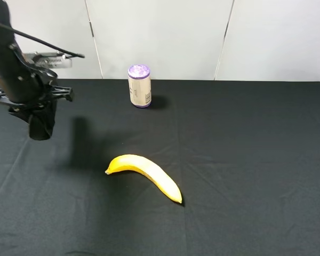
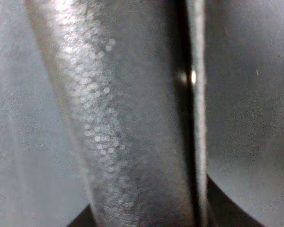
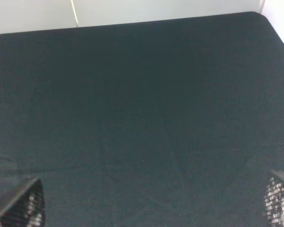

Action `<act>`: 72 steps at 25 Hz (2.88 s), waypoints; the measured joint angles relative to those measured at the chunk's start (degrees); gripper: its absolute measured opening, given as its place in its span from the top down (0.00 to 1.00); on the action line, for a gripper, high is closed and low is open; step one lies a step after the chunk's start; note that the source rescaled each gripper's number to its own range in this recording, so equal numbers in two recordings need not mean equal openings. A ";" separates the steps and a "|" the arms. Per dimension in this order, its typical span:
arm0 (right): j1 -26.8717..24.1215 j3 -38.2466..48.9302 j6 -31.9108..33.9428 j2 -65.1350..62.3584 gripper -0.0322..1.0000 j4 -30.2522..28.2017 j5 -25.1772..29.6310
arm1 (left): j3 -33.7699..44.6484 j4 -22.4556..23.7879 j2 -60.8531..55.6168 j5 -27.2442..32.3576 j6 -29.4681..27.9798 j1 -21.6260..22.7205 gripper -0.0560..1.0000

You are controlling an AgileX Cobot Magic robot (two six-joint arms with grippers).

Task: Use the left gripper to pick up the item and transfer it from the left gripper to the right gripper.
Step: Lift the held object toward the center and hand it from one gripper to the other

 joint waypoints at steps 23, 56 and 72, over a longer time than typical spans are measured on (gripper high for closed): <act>0.00 0.00 0.00 0.00 0.00 0.00 0.06 | -2.39 -13.26 -11.50 16.63 29.64 0.00 0.93; 0.00 0.00 -1.76 0.00 0.00 2.37 0.00 | -2.68 -9.67 -6.46 6.95 64.05 -26.24 0.94; 7.14 -0.85 -21.83 14.88 0.00 21.65 -6.90 | -2.68 -10.59 -6.16 1.52 76.96 -30.26 0.94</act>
